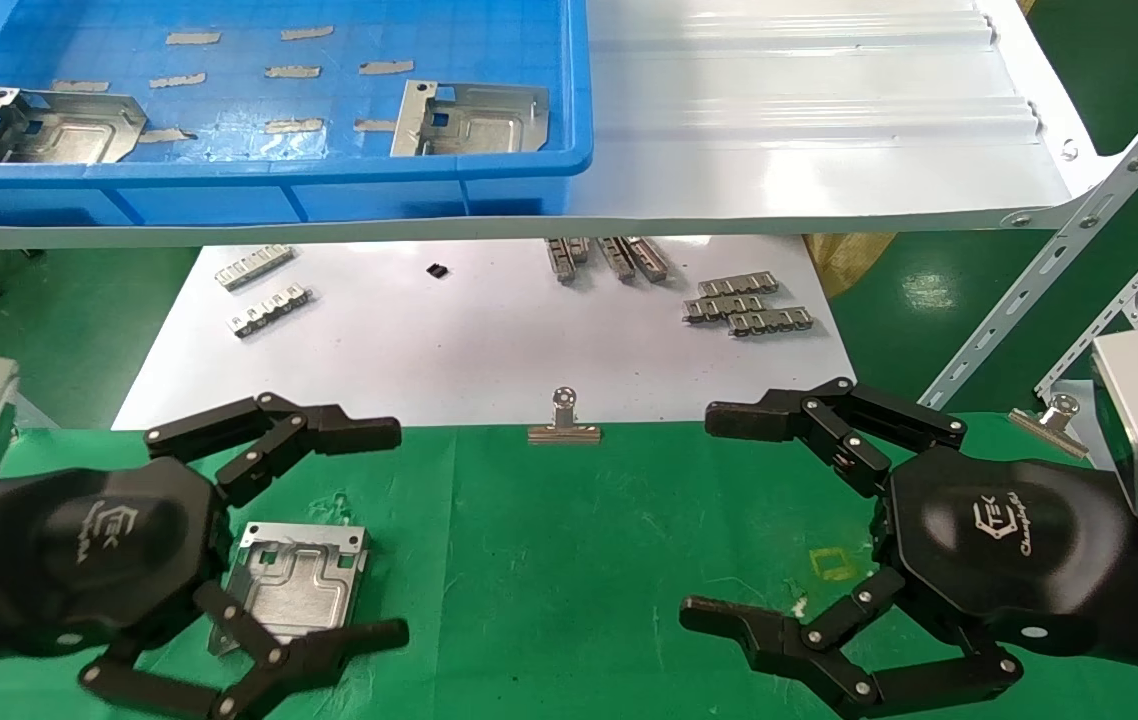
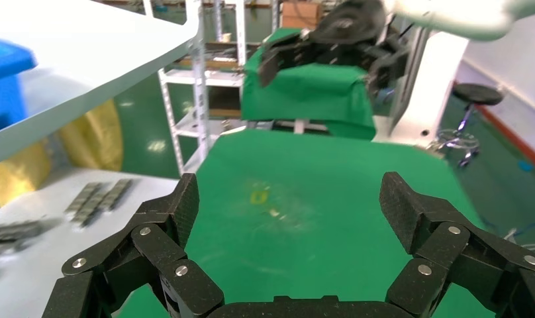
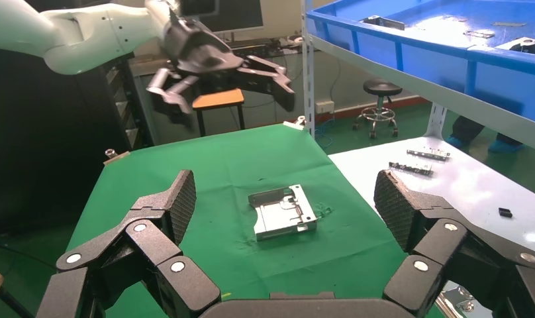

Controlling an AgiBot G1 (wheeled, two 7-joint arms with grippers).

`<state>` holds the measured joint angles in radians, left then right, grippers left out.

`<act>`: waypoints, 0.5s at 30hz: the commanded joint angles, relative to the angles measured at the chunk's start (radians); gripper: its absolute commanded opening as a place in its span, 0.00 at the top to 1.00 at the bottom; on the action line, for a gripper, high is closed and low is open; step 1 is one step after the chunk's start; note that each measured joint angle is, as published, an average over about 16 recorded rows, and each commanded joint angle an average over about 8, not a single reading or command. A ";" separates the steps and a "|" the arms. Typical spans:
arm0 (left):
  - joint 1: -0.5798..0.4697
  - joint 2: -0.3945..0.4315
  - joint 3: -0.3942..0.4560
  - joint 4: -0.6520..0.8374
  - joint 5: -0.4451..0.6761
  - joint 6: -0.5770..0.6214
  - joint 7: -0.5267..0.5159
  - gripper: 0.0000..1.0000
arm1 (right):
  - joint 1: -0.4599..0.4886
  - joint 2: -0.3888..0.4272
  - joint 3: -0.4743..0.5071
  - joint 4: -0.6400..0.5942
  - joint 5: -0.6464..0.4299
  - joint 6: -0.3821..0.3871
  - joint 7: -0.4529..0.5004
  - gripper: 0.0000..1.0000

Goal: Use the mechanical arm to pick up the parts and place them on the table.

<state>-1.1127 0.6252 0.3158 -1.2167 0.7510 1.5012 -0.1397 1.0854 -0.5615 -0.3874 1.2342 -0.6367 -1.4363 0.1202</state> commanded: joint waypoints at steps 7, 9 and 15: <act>0.055 -0.020 -0.052 -0.097 -0.031 -0.007 -0.058 0.00 | 0.000 0.000 0.000 0.000 0.000 0.000 0.000 0.00; 0.057 -0.021 -0.055 -0.102 -0.033 -0.007 -0.059 0.00 | 0.000 0.000 0.000 0.000 0.000 0.000 0.000 0.00; 0.050 -0.019 -0.047 -0.087 -0.029 -0.007 -0.053 0.00 | 0.000 0.000 0.000 0.000 0.000 0.000 0.000 0.00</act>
<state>-1.0599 0.6056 0.2657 -1.3091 0.7207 1.4938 -0.1949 1.0853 -0.5615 -0.3874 1.2339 -0.6365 -1.4360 0.1201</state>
